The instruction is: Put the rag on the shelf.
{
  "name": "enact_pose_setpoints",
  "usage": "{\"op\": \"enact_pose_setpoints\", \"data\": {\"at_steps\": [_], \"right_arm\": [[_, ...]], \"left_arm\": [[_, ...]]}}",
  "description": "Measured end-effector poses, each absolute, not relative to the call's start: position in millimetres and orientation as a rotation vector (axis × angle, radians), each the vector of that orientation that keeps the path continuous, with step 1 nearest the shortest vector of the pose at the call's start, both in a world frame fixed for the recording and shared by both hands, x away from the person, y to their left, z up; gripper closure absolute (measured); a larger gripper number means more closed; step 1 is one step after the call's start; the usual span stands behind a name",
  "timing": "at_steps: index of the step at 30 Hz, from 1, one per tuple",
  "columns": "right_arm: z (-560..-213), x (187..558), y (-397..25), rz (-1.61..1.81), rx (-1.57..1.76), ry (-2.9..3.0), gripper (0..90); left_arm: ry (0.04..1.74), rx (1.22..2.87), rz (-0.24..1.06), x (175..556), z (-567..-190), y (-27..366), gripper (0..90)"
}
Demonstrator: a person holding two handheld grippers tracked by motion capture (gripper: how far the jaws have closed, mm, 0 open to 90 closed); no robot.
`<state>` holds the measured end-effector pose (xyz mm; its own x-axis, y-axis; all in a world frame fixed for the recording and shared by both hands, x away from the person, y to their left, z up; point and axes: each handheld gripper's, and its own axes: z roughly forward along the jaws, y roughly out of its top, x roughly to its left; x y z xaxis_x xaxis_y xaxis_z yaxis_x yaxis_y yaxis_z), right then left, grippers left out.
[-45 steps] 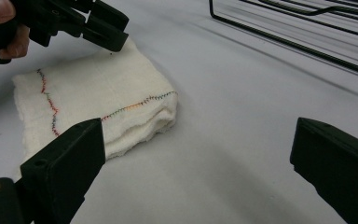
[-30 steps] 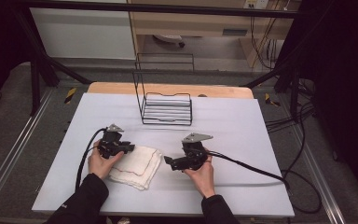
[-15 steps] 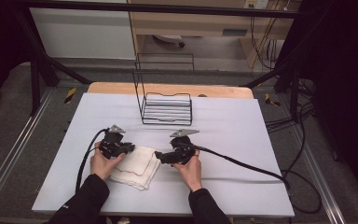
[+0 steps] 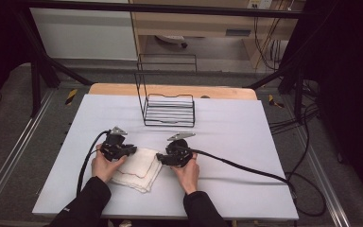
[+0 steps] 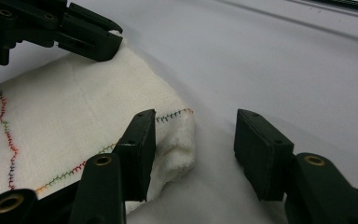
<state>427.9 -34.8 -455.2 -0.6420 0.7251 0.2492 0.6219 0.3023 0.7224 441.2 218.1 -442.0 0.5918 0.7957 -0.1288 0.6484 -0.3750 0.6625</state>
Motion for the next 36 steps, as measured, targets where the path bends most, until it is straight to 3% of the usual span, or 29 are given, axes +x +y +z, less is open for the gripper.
{"op": "enact_pose_setpoints", "data": {"at_steps": [7,18,36], "right_arm": [[-453,424,-28,1.235,1.274,2.471,66.4],[-453,420,-26,1.257,1.321,2.449,81.2],[-439,414,-28,1.364,1.284,2.399,83.9]], "left_arm": [[1.134,2.136,0.278,441,-442,218,78.3],[1.13,2.13,0.26,442,-442,220,78.5],[1.136,1.99,0.28,433,-425,233,83.0]]}}
